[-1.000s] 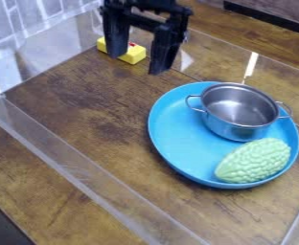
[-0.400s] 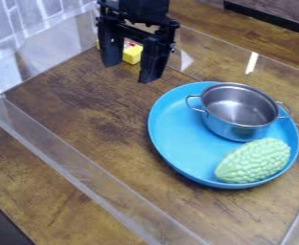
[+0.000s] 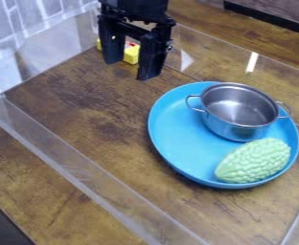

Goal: Put the yellow brick in the blue tray

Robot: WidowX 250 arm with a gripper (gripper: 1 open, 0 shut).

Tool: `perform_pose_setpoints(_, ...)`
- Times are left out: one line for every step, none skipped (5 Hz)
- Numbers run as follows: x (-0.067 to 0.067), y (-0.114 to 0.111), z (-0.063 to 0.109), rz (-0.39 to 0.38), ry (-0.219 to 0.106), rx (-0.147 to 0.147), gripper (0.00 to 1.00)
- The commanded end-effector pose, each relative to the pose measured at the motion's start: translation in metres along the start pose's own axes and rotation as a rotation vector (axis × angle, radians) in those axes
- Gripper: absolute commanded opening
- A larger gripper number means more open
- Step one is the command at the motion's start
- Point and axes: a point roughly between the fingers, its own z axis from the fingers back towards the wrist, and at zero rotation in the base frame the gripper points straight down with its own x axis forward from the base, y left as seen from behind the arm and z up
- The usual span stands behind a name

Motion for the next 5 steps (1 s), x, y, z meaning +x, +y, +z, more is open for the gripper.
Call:
perform_pose_setpoints(0.006, 0.008, 0.014, -0.013, -0.064, 0.012, 1.00)
perform_pose_setpoints(0.009, 0.010, 0.011, -0.036, -0.073, 0.013, 1.00)
perform_pose_setpoints(0.012, 0.012, 0.010, -0.054, -0.082, 0.014, 1.00)
perform_pose_setpoints(0.015, 0.015, 0.007, -0.076, -0.092, 0.017, 1.00)
perform_pose_setpoints(0.016, 0.018, 0.007, -0.090, -0.106, 0.021, 1.00)
